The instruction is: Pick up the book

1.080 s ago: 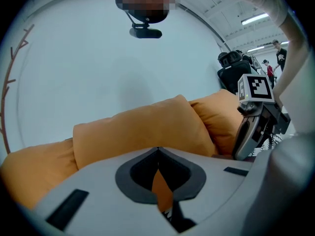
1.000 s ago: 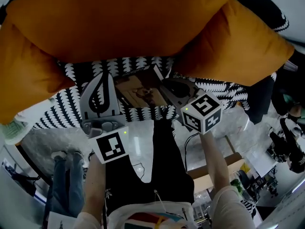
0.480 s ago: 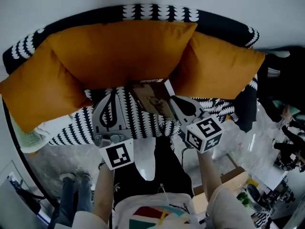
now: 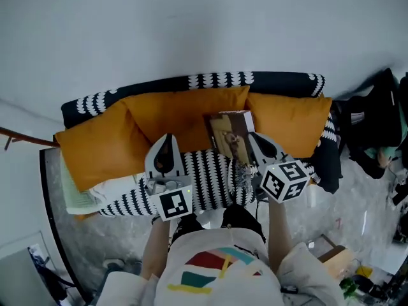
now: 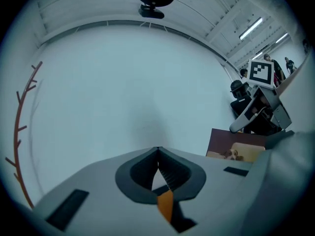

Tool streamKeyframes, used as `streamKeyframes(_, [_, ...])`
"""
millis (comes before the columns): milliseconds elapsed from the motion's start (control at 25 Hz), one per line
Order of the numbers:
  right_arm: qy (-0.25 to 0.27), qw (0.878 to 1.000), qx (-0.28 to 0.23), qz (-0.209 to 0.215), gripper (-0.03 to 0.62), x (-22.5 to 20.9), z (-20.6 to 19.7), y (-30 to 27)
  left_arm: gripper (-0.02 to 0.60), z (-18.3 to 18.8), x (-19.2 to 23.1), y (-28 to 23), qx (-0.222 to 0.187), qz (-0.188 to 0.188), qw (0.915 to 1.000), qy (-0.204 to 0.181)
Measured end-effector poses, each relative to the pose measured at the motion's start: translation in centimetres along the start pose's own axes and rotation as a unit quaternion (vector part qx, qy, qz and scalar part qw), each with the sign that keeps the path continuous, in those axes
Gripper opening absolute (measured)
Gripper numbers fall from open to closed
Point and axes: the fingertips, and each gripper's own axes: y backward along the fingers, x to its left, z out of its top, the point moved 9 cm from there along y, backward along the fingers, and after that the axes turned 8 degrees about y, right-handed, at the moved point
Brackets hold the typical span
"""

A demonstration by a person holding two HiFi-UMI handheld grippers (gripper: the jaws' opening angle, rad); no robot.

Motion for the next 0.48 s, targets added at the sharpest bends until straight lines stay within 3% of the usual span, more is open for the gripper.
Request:
streamKeyframes(200, [0.012,0.999,-0.046,-0.018,0.012,0.9,3.9,2.9,0.008,4.7,1.3,0.0,-0.050,0.012,0.9987,0.004])
streamKeyframes(480, [0.009,0.996,-0.088,-0.022,0.012,1.9,6.3,5.1,0.008,7.4,1.7,0.2,-0.085,0.014,0.9963,0.009])
